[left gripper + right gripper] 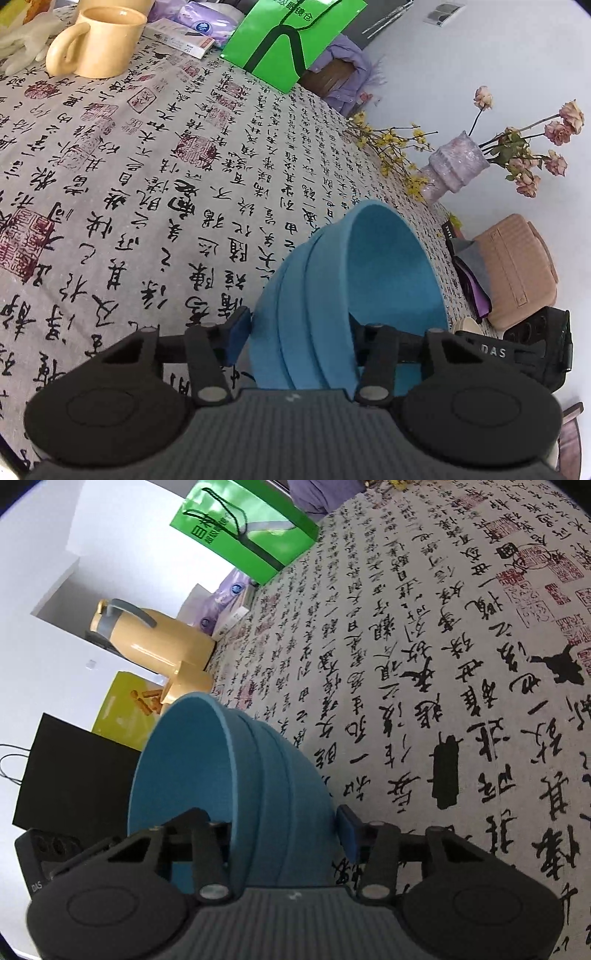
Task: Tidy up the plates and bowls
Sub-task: 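Lift the bowl stack with both grippers and carry it to the cream plates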
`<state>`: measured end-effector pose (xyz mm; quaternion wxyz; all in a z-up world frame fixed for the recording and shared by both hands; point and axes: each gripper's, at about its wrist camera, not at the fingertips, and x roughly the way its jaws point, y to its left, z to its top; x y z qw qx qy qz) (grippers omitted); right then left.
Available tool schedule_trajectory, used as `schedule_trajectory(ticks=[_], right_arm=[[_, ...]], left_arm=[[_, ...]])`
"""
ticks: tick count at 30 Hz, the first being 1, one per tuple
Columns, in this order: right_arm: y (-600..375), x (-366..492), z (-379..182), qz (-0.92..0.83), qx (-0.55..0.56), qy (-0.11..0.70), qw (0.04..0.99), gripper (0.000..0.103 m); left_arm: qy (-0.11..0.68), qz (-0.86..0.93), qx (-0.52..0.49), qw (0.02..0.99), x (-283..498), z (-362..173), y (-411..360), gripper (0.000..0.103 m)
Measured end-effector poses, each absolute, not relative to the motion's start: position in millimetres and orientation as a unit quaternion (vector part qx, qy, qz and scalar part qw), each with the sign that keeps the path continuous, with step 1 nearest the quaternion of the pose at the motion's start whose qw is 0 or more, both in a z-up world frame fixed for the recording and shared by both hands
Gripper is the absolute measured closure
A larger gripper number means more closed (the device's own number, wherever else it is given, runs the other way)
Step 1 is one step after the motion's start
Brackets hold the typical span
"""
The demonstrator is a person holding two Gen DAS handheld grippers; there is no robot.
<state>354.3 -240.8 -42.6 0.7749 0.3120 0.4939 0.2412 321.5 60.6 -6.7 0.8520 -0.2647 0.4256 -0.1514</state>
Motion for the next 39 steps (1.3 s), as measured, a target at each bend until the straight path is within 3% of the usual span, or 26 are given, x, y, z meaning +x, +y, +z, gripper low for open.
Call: schedule_trajectory(ticks=[5, 13, 20, 32, 39], right_arm=[[-243, 358, -38, 0.227, 0.307, 0.501, 0.777, 0.067], [-242, 362, -20, 0.217, 0.269, 0.503, 0.792, 0.069], [-264, 357, 1, 0.207, 0.268, 0.484, 0.807, 0.069], [-406, 314, 47, 0.109, 0.298, 0.436, 0.842, 0.070], [-498, 284, 51, 0.033, 0.314, 0.425, 0.848, 0.070]], left_arm=[[0.431, -0.145, -0.268, 0.849, 319, -2, 57, 0.057], [0.441, -0.124, -0.278, 0.844, 315, -4, 52, 0.072], [0.433, -0.143, -0.266, 0.849, 318, 15, 25, 0.073], [0.461, -0.248, -0.211, 0.826, 377, 60, -117, 0.076], [0.501, -0.295, -0.193, 0.791, 382, 49, -216, 0.077]])
